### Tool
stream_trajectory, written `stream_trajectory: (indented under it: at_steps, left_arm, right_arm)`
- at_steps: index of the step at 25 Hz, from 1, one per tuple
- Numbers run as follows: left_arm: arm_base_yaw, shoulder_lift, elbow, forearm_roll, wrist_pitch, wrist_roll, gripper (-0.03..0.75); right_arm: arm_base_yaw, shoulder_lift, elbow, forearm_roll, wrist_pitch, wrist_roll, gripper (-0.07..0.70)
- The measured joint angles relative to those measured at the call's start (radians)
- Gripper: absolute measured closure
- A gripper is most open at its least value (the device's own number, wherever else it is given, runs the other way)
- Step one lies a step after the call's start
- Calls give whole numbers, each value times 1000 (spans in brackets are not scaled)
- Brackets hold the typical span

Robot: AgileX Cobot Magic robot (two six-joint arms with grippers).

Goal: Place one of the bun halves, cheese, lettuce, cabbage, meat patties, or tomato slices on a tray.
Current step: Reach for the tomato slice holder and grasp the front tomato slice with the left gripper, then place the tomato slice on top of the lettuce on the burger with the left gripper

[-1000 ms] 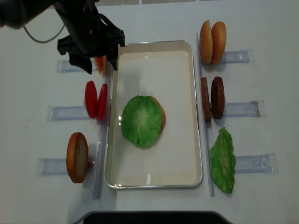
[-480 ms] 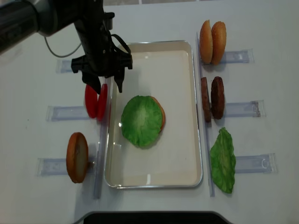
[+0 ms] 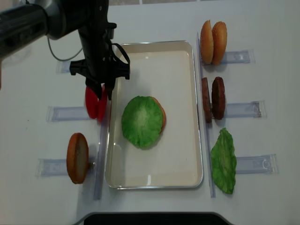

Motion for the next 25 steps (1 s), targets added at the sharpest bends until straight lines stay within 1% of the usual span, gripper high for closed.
stream_trajectory:
  at_steps: [1,3,8,14,16,18,19,21,23,25]
  left_arm:
    - [0,0,0,2,1,7,589]
    - [0,-10,0,10,6,20,650]
    - [0,-75,-33,6,7,41,652]
    - [0,-173,-42,-58,8,77,652]
    - [0,-178,-42,-104,10,115,652]
    - [0,-183,-27,-178,9,164,652]
    - [0,-187,-7,-225,-1,185,652]
    - [0,-202,43,-317,-42,250,652]
    - [0,-216,104,-430,-108,328,652]
    - [9,-223,155,-542,-155,434,652]
  right_arm:
    - [0,0,0,0,0,0,339]
    - [0,0,0,0,0,0,339]
    - [0,0,0,0,0,0,339]
    - [0,0,0,0,0,0,339]
    - [0,0,0,0,0,0,339]
    - [0,0,0,0,0,0,339]
    - [0,0,0,0,0,0,339]
    - [0,0,0,0,0,0,339]
    - [0,0,0,0,0,0,339]
    - [0,0,0,0,0,0,339]
